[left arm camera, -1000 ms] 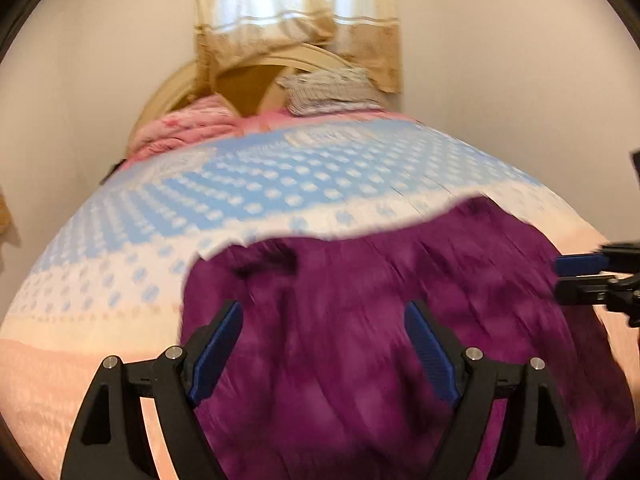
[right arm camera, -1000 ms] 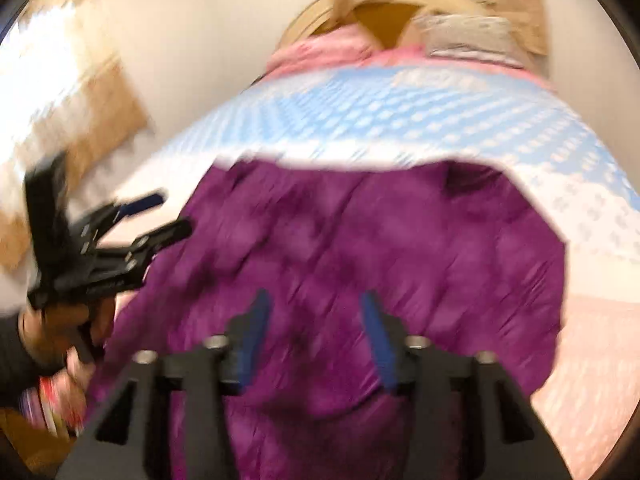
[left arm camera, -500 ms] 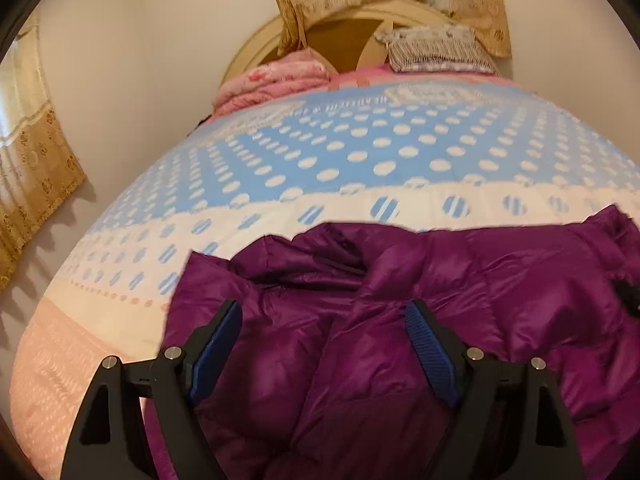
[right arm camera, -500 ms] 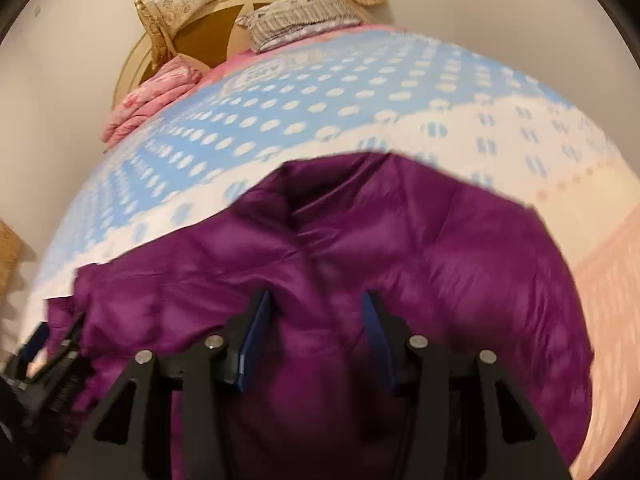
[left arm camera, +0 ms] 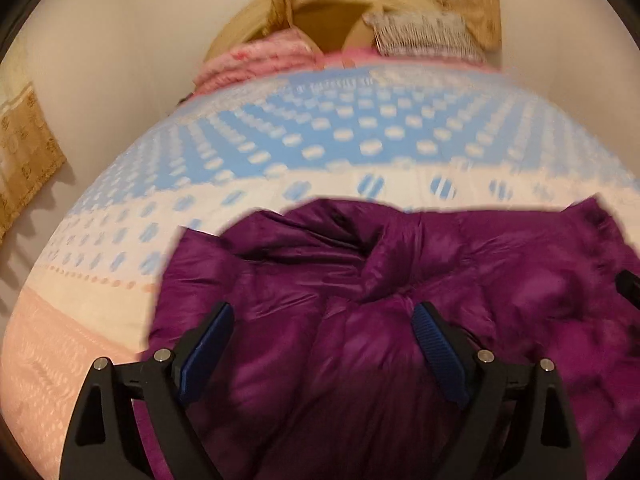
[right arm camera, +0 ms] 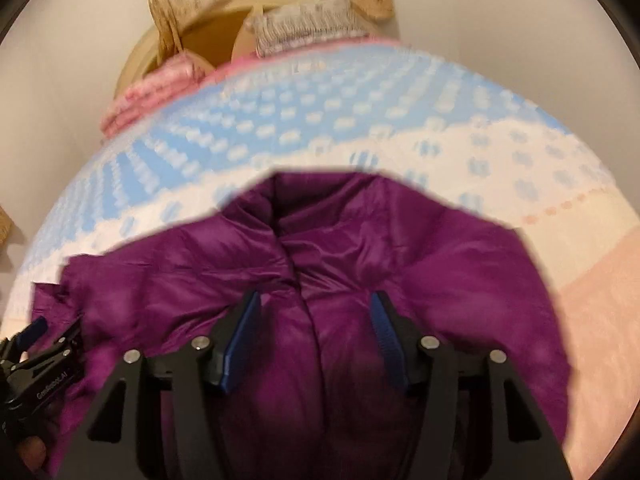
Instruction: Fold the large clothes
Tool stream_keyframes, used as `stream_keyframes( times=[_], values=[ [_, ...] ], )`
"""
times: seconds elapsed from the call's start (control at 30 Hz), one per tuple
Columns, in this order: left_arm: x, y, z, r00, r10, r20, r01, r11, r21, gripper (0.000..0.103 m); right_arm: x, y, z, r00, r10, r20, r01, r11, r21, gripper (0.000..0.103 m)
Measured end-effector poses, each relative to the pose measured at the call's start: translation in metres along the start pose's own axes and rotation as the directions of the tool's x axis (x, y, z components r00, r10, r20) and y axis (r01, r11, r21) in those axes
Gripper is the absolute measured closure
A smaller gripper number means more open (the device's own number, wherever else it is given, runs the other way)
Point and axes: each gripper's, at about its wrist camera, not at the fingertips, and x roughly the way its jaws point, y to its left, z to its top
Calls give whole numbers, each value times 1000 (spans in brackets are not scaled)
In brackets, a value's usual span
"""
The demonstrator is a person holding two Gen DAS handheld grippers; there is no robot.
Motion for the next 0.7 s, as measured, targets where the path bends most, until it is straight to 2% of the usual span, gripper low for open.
stream_keyframes(
  times=[0.07,0.13,0.23,0.27,0.37,0.5,0.7],
  values=[
    [-21,7,-3,999,-19,32,20,1000,-19,12,-32,15,-10,997,66,31,-65,997,-35,43],
    [-46,14,-13,995,-61,74,66,996,-58,12,-46,27,-21,991,132,16,-130,990,-58,44],
    [-59,10,-37,989,-135,59,139,988,-69,12,-48,44,-49,980,187,-68,-193,975,-107,56],
    [-57,3,-45,990,-139,33,140,989,-45,12,-45,46,-55,979,186,-88,-195,974,-114,60],
    [-45,-14,-65,996,-84,-1,84,996,25,12,-31,42,-71,980,149,-130,-166,977,-134,62],
    [-27,-8,-71,992,-119,-40,118,993,-27,8,-18,37,-78,984,122,-131,-142,976,-163,64],
    [-17,-10,-74,991,-119,-62,117,992,-45,3,-13,39,-82,990,95,-108,-115,974,-195,64]
  ],
)
